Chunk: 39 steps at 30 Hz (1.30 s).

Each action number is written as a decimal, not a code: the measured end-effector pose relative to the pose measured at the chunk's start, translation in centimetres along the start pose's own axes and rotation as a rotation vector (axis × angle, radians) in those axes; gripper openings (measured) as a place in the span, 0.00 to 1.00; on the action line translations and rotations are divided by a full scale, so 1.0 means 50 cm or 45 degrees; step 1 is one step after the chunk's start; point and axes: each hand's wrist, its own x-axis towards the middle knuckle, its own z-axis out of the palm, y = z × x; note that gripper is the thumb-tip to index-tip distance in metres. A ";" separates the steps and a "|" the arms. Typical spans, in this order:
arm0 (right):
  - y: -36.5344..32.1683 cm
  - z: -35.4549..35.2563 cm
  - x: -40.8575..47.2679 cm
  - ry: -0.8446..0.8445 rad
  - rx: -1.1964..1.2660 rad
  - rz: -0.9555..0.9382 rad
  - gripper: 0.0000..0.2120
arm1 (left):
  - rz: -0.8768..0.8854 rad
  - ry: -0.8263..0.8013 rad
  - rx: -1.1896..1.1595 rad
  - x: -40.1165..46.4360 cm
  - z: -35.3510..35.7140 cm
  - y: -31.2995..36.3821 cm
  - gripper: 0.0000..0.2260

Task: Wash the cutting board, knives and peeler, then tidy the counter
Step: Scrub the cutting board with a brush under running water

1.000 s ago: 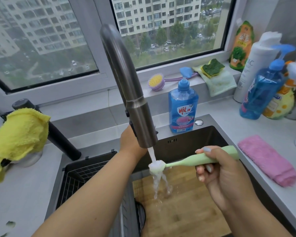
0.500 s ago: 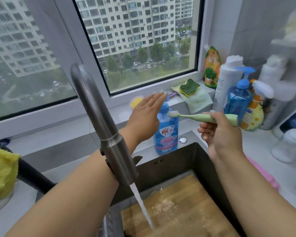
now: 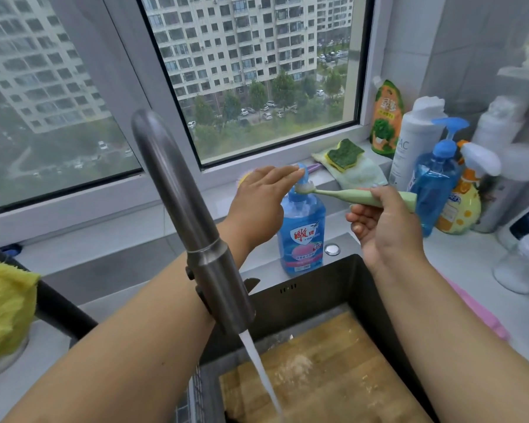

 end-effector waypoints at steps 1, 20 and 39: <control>0.001 -0.002 0.000 -0.004 0.007 0.006 0.09 | -0.001 -0.005 -0.002 0.000 0.000 0.001 0.33; 0.050 -0.176 -0.110 -0.375 -0.146 0.193 0.08 | -0.828 0.383 -0.919 -0.171 -0.025 0.027 0.17; 0.237 -0.379 -0.283 -0.360 -0.331 1.172 0.16 | -2.521 -0.584 -1.162 -0.738 0.447 0.096 0.23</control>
